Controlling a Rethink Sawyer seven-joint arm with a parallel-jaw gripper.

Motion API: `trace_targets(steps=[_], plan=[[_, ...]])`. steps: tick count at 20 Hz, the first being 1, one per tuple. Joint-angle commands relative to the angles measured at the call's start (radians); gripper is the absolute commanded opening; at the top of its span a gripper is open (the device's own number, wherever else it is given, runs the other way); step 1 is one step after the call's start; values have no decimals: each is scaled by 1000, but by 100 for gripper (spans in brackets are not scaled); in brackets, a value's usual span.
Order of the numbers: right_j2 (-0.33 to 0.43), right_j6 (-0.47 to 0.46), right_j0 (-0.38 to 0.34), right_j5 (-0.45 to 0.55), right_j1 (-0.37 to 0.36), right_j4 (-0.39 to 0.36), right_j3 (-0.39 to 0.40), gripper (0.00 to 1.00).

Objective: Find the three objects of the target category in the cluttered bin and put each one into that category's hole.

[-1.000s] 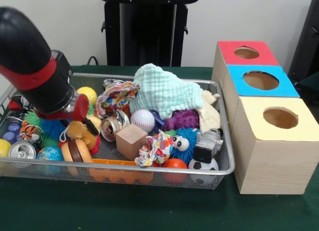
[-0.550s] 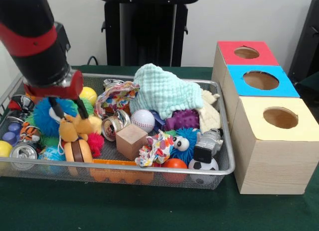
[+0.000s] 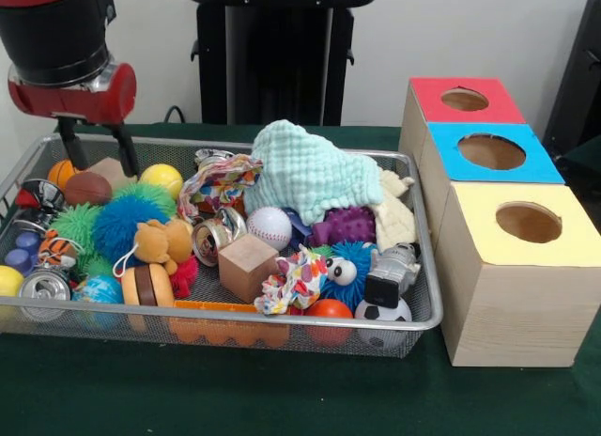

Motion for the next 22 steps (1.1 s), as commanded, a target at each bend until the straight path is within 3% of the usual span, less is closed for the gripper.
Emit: trace_targets(steps=[1, 7, 15, 22], plan=[[-51, 98, 13, -75, 54, 16, 64, 100], [-70, 73, 17, -168, 86, -23, 63, 100], [-129, 49, 55, -267, 197, -105, -9, 100], [-130, -20, 67, -341, 394, -127, -157, 100]])
